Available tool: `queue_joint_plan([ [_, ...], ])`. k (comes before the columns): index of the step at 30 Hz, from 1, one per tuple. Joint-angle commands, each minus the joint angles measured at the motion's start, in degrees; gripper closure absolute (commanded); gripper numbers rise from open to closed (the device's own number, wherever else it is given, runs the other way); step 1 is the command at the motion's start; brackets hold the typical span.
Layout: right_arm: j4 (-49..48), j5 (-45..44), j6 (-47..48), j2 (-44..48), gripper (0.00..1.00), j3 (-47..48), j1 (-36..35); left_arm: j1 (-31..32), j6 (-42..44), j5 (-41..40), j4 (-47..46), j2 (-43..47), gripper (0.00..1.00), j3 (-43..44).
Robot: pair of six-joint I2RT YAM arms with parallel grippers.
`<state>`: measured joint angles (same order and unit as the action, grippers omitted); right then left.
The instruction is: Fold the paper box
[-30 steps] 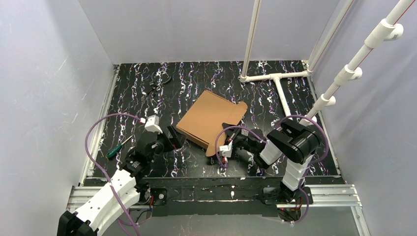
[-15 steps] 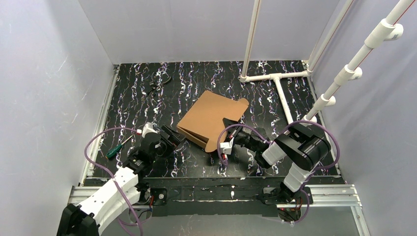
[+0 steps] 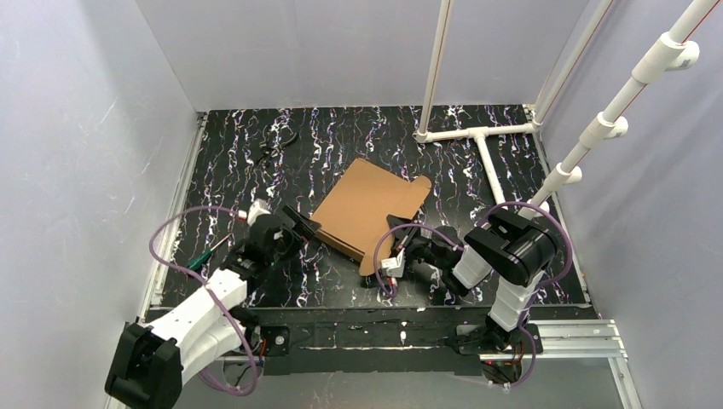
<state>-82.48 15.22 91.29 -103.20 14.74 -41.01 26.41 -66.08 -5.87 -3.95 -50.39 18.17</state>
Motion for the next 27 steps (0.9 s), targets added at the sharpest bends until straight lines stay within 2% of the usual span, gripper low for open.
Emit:
queue_joint_plan([
  [1, -8.1, 1.3, 0.7, -0.5, 0.78, -1.7, -0.4, -3.7, 20.3, -2.1, 8.5, -4.8, 0.02, 11.2],
  [2, -8.2, 1.3, 0.7, -0.3, 0.73, -2.0, -0.4, -4.8, 22.9, -0.1, 9.0, -7.1, 0.02, 12.5],
  [7, -10.2, 0.8, 0.5, 0.5, 0.63, -3.7, -0.4, -8.8, 29.8, 12.2, 5.8, -17.1, 0.05, 16.8],
  [17, -11.2, 0.9, 1.5, 4.1, 0.59, -7.9, -0.4, -12.5, 31.7, 22.6, 1.3, -30.2, 0.11, 23.2],
  [19, -12.5, 0.6, 1.5, 3.7, 0.65, -8.1, -0.4, -12.7, 32.3, 23.4, 1.1, -31.4, 0.11, 24.5],
  [22, -13.5, 0.7, 1.3, 3.1, 0.86, -7.8, -0.4, -12.9, 34.3, 25.0, 1.6, -32.6, 0.09, 25.9],
  [24, -13.5, 0.6, 1.4, 2.8, 0.99, -7.5, -0.4, -13.2, 35.8, 25.9, 2.3, -33.4, 0.04, 26.8],
  [27, -13.2, 0.6, 1.8, 2.9, 0.99, -8.2, -0.4, -14.8, 37.0, 28.8, 2.7, -35.2, 0.02, 27.8],
])
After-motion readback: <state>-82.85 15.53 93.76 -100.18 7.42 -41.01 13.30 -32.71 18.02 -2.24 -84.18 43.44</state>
